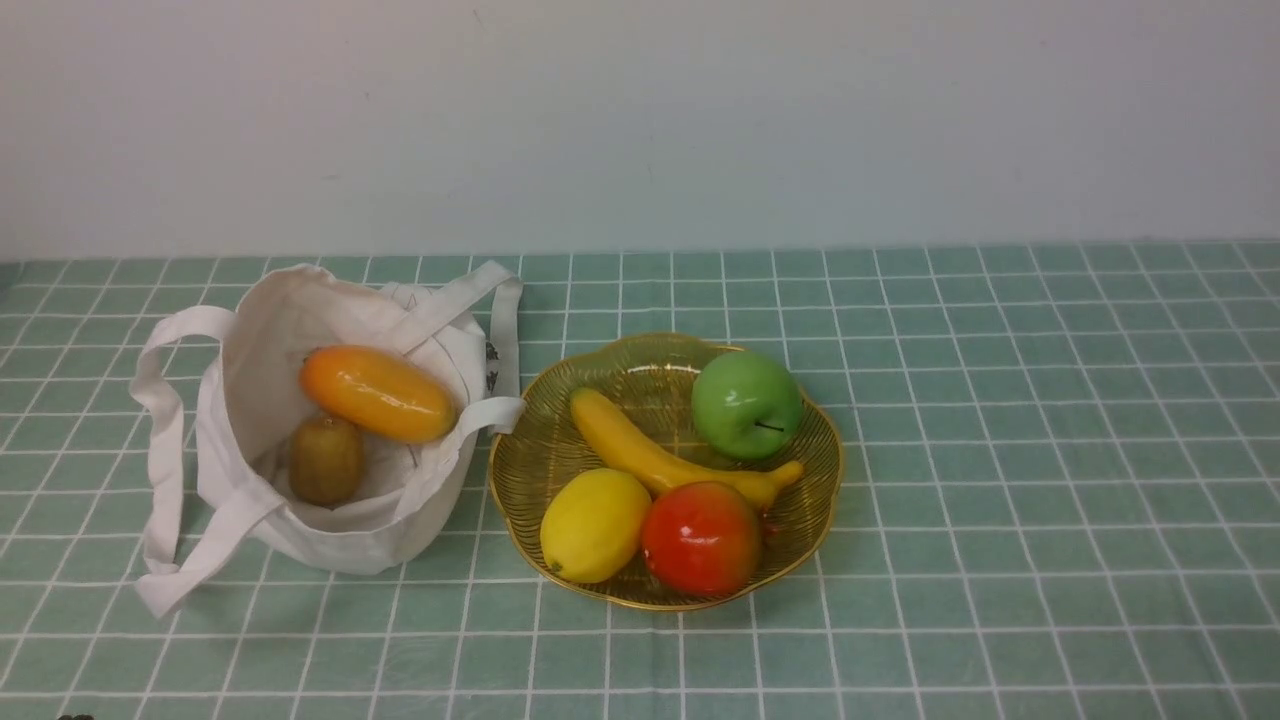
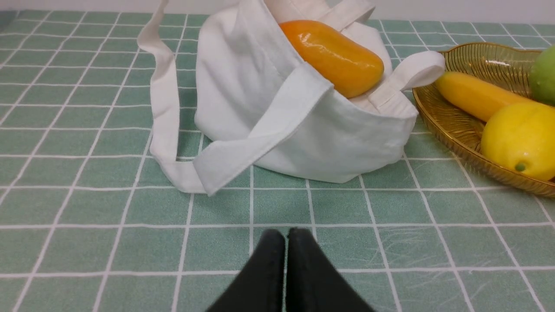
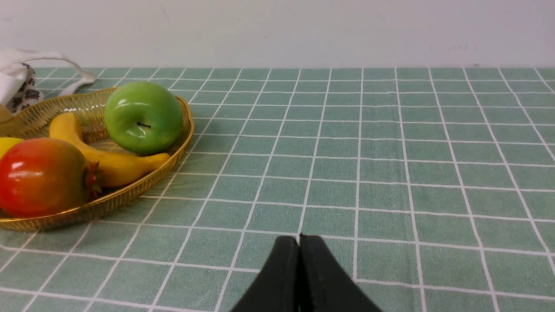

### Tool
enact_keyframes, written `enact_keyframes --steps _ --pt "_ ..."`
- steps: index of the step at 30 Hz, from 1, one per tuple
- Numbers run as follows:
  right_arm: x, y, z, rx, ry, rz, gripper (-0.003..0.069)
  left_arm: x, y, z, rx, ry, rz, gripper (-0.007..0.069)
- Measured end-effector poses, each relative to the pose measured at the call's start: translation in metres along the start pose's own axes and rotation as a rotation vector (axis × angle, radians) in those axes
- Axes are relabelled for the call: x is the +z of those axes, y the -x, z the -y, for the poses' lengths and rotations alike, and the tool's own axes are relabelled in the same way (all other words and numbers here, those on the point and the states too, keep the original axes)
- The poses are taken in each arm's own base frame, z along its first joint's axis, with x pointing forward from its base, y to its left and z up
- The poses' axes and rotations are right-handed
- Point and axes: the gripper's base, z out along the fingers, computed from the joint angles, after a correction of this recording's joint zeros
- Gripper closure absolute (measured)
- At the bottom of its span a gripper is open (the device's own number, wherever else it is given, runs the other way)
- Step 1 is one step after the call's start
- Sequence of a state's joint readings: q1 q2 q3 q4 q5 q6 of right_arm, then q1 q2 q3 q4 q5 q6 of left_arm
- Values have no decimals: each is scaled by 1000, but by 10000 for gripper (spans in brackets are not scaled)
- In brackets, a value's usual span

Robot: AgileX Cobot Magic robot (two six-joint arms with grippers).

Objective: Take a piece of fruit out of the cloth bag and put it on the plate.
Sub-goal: Use the left arm to grab a kiwi from the bag

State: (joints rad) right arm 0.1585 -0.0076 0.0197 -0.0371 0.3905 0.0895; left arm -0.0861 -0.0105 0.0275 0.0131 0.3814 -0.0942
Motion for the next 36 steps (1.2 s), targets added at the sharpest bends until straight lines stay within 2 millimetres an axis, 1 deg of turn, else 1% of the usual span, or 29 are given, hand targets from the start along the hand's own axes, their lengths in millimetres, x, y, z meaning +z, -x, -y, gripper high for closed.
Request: enact_keyframes --steps 14,16,20,21,22,24,26,30,32,33,34,35,36 --pt "0 0 0 0 0 0 674 0 0 0 -1 2 0 632" --pt "0 0 0 0 0 0 674 0 0 1 -84 -16 -2 632" --pt "0 0 0 0 0 0 674 -1 1 12 -551 -126 -26 632" --pt "0 0 0 0 0 0 674 -1 2 16 -750 -176 -45 632" --pt "0 0 0 0 0 0 674 -1 2 17 -811 -189 -51 632" --pt "0 0 0 0 0 0 674 -3 5 22 -1018 -249 -70 632" --pt "0 0 0 0 0 0 674 -4 8 24 -1141 -292 -73 632" --pt "0 0 0 0 0 0 674 -4 14 23 -1240 -322 -17 632" --pt "0 0 0 0 0 0 674 -5 18 23 -1259 -335 0 632" --pt "0 0 0 0 0 0 674 -10 28 24 -1235 -365 28 632" --pt "0 0 0 0 0 0 674 -12 32 25 -1230 -377 39 632" --pt "0 0 0 0 0 0 674 -25 56 27 -1143 -428 117 632" --pt "0 0 0 0 0 0 674 -31 66 28 -1115 -448 147 632"
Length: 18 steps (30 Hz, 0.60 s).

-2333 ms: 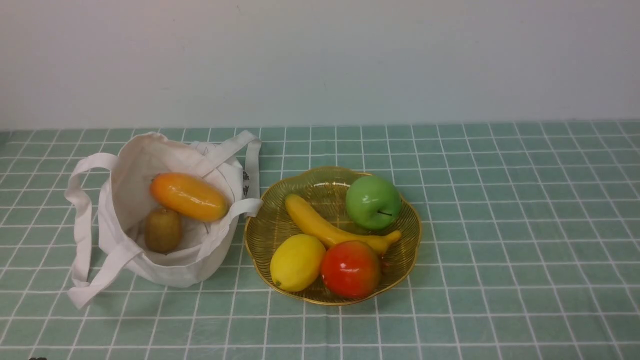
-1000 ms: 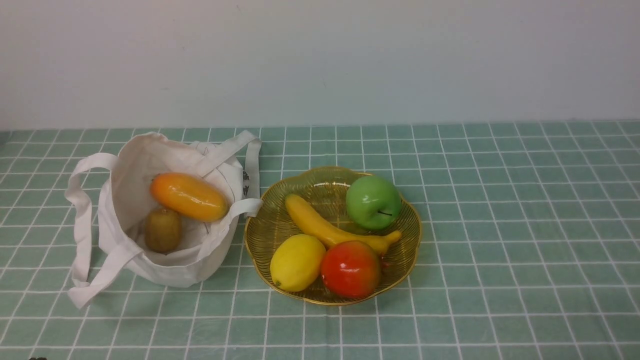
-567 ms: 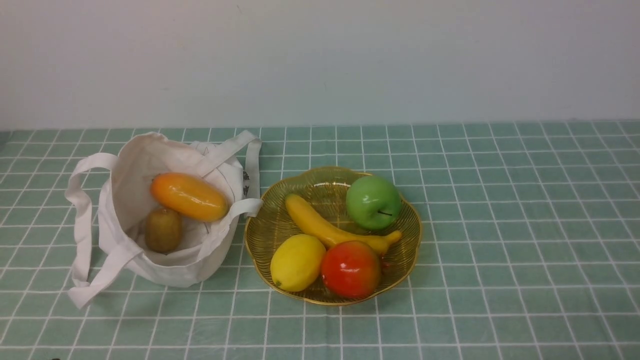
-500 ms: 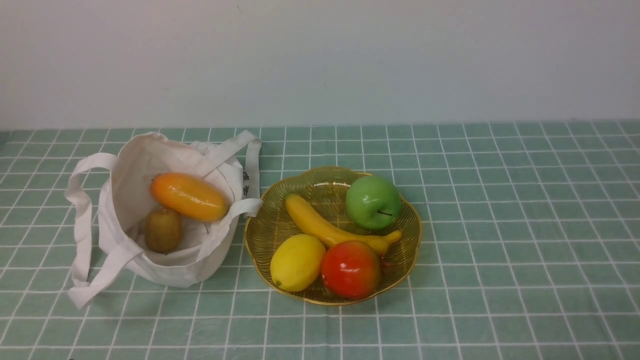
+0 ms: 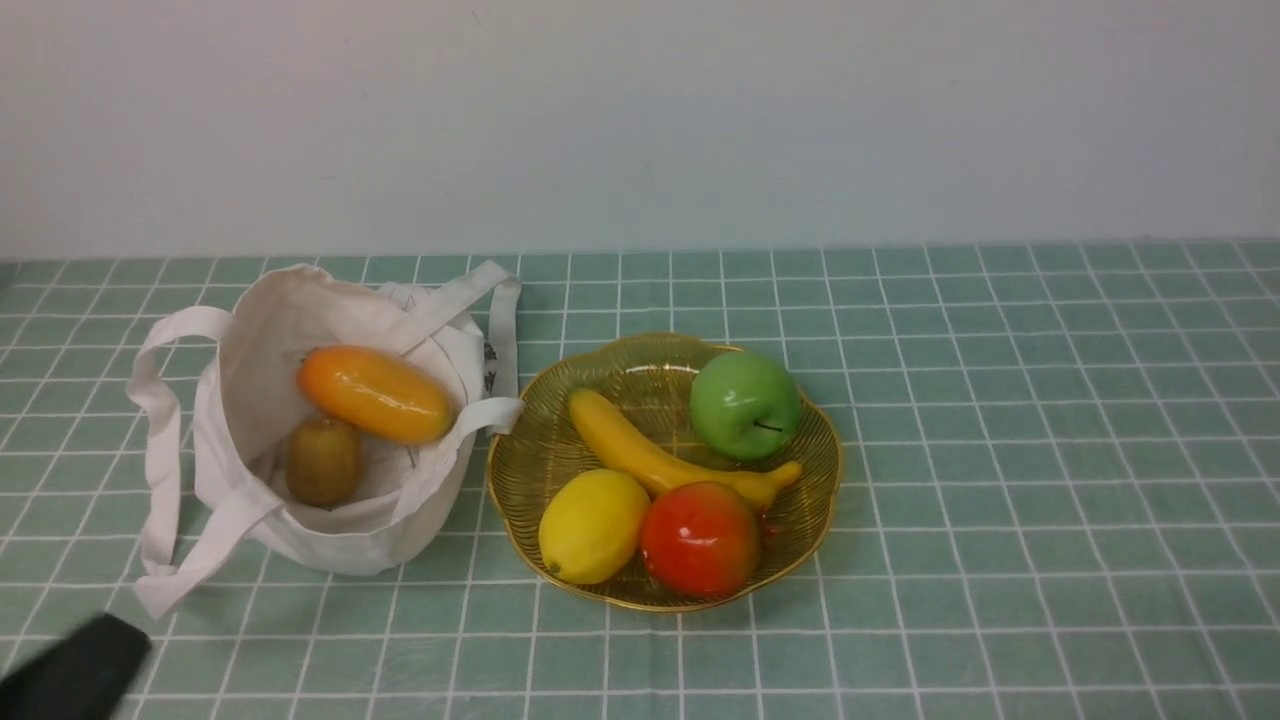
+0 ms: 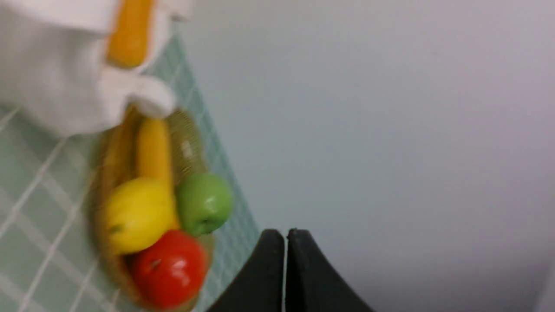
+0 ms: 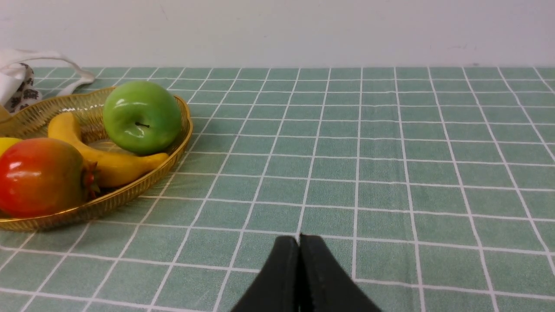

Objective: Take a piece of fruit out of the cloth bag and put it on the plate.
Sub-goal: Use the left arm to grab a kiwi from the bag

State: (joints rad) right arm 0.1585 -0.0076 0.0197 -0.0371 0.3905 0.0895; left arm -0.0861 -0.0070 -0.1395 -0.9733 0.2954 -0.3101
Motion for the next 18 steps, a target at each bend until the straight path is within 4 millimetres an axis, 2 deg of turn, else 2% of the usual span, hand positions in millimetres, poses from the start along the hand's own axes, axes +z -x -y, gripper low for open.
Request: enact_keyframes --steps 1,2,3,6,7,10,12,13,14,17,18 --pt "0 0 0 0 0 0 674 -2 6 22 95 -43 4 632" --pt "0 0 0 0 0 0 674 -3 8 33 136 -62 4 632" --pt "0 0 0 0 0 0 674 1 13 57 242 -66 -38 632" --pt "0 0 0 0 0 0 674 24 15 78 413 13 -207 632" --pt "0 0 0 0 0 0 674 42 14 78 481 95 -354 632" --pt "0 0 0 0 0 0 674 74 18 75 619 251 -606 632" --pt "0 0 0 0 0 0 674 113 30 62 686 415 -754 632" --pt "0 0 0 0 0 0 674 128 38 60 734 472 -771 632" --pt "0 0 0 0 0 0 674 128 39 62 745 474 -764 632" --pt "0 0 0 0 0 0 674 173 58 53 777 602 -785 632" --pt "0 0 0 0 0 0 674 177 58 50 769 614 -793 632"
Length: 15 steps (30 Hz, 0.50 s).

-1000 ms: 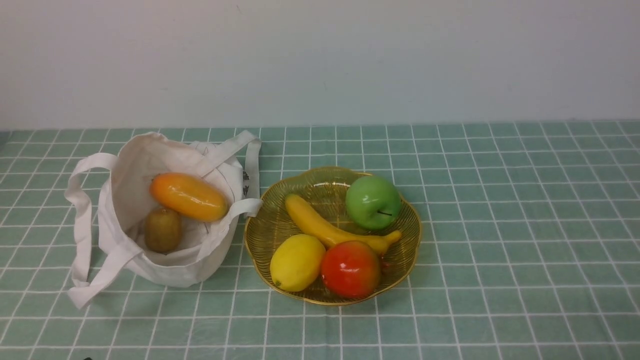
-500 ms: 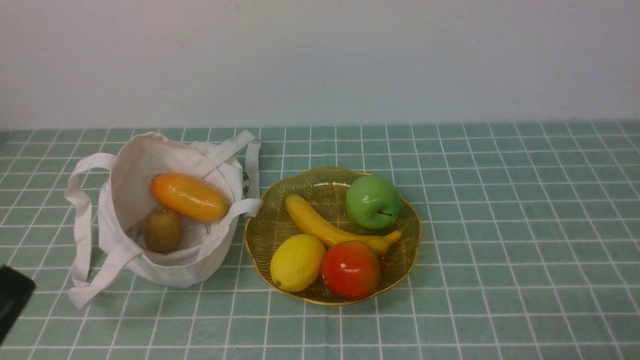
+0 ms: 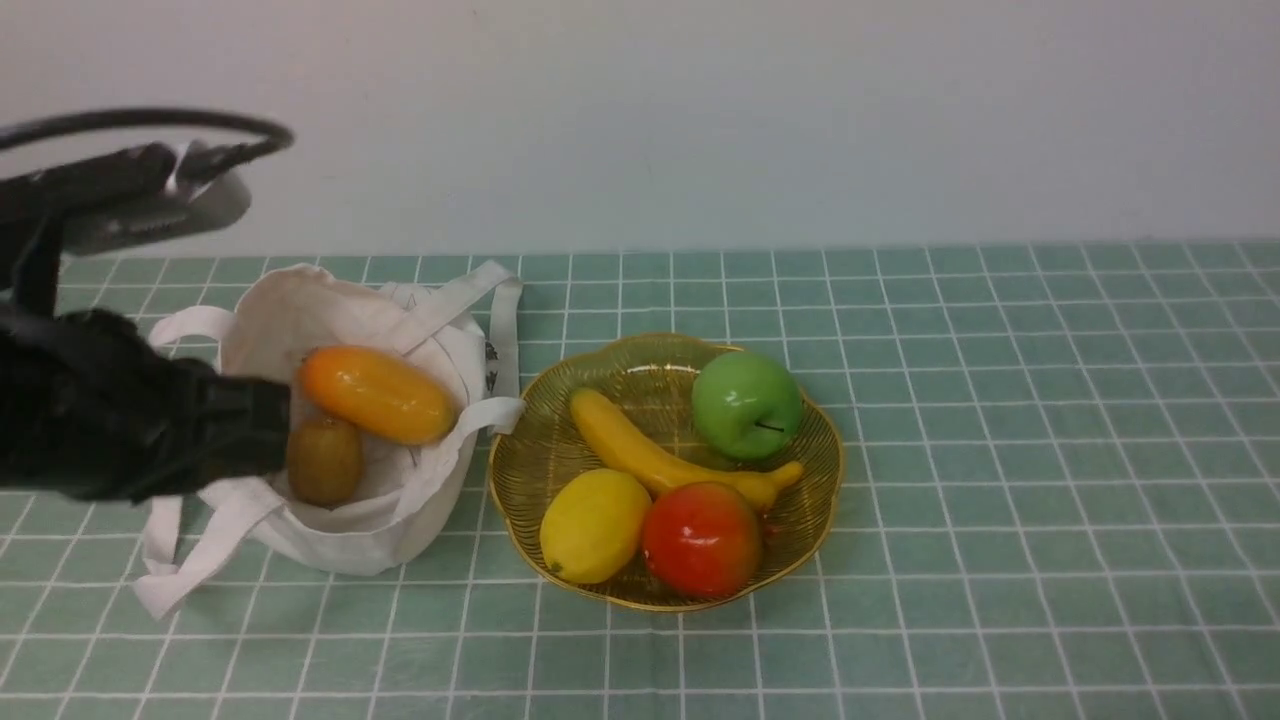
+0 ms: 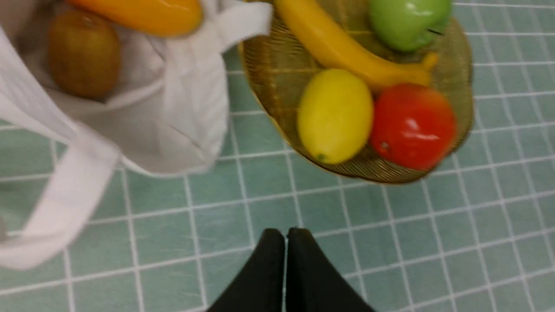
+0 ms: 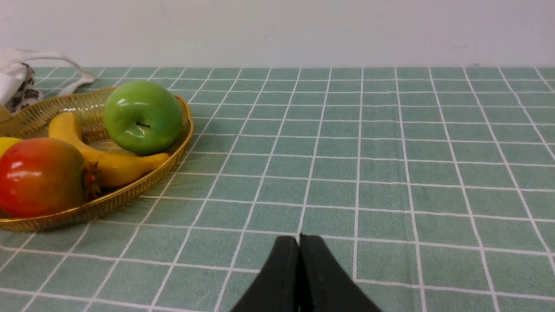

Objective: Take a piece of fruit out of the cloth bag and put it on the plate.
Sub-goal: Use the left arm to grab a kiwi from the bag

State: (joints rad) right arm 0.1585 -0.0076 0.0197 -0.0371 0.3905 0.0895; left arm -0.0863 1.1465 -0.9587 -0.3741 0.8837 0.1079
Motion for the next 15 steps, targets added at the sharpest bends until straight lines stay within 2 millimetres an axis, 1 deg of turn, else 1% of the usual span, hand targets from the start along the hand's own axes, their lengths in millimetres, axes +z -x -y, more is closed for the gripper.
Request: enact_keyframes --steps 1,2,3,5,6,7,9,10,11,12,13,14,15 --pt "0 0 0 0 0 0 674 12 17 -2 -3 16 -20 632" --pt "0 0 0 0 0 0 674 26 28 -4 0 24 -52 632" --pt "0 0 0 0 0 0 674 33 36 -4 9 26 -60 631" --pt "0 0 0 0 0 0 674 52 47 -4 34 30 -99 622" --pt "0 0 0 0 0 0 674 53 50 -3 42 32 -97 620" --pt "0 0 0 0 0 0 674 63 55 -2 57 36 -116 609" --pt "0 0 0 0 0 0 674 84 63 -2 100 60 -162 569" --pt "0 0 0 0 0 0 674 90 67 -3 124 79 -176 550" --pt "0 0 0 0 0 0 674 100 69 -6 151 109 -212 508" --pt "0 0 0 0 0 0 674 104 70 -8 168 127 -225 488" --pt "0 0 0 0 0 0 674 108 72 -12 202 164 -248 450" --pt "0 0 0 0 0 0 674 110 72 -13 206 171 -257 435" --pt "0 0 0 0 0 0 674 114 73 -18 230 211 -278 384"
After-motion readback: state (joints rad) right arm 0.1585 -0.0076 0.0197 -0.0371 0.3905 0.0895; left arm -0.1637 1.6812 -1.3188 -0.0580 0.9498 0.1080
